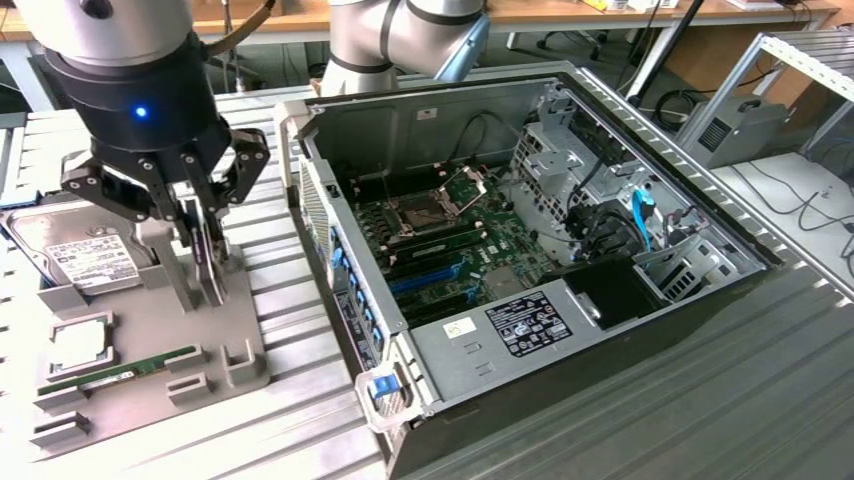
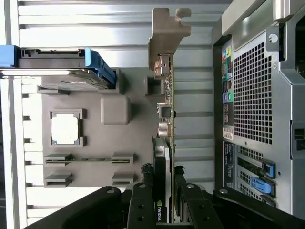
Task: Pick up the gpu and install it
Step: 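Pick up the gpu and move the gpu toward the slot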
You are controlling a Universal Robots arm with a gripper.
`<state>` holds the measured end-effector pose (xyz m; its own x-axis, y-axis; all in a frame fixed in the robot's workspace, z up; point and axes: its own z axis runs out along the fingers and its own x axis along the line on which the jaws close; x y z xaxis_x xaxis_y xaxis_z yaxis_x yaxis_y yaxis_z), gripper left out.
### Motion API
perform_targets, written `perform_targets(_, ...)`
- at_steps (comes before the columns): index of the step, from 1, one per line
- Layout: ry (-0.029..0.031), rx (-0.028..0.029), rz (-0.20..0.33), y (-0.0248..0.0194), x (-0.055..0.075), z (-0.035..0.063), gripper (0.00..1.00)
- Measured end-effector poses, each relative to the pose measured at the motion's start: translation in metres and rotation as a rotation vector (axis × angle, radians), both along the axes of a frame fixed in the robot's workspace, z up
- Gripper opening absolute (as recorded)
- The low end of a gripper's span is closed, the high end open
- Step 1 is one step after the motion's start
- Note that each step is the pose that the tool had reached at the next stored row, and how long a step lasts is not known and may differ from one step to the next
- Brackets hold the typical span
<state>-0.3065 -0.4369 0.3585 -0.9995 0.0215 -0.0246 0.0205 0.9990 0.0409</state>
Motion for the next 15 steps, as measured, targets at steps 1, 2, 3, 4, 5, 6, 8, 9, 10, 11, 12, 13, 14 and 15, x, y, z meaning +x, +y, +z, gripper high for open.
perform_targets(1, 0.0001, -0.0004, 0.000, 0.0002, 0.000, 0.0035, 0.27)
perform_targets(2, 0.0001, -0.0007, 0.000, 0.0003, 0.000, 0.0061, 0.27)
perform_targets(3, 0.0001, -0.0009, 0.000, 0.0003, 0.000, 0.0083, 0.27)
perform_targets(4, 0.0001, -0.0010, 0.000, 0.0004, 0.000, 0.0105, 0.27)
perform_targets(5, 0.0000, -0.0011, 0.000, 0.0005, 0.000, 0.0126, 0.27)
perform_targets(6, 0.0001, -0.0014, 0.000, 0.0007, 0.000, 0.0153, 0.27)
perform_targets(8, 0.0001, -0.0017, 0.000, 0.0009, 0.000, 0.0194, 0.27)
perform_targets(9, 0.0000, -0.0018, 0.000, 0.0010, 0.000, 0.0216, 0.27)
perform_targets(10, 0.0001, -0.0019, 0.000, 0.0011, 0.000, 0.0238, 0.27)
perform_targets(11, 0.0001, -0.0019, 0.000, 0.0012, 0.000, 0.0259, 0.27)
perform_targets(12, 0.0001, -0.0020, 0.000, 0.0013, 0.000, 0.0305, 0.27)
perform_targets(13, 0.0001, -0.0021, 0.000, 0.0014, 0.000, 0.0344, 0.27)
perform_targets(14, 0.0000, -0.0021, 0.000, 0.0015, 0.000, 0.0376, 0.27)
perform_targets(15, 0.0000, -0.0022, 0.000, 0.0015, 0.000, 0.0399, 0.27)
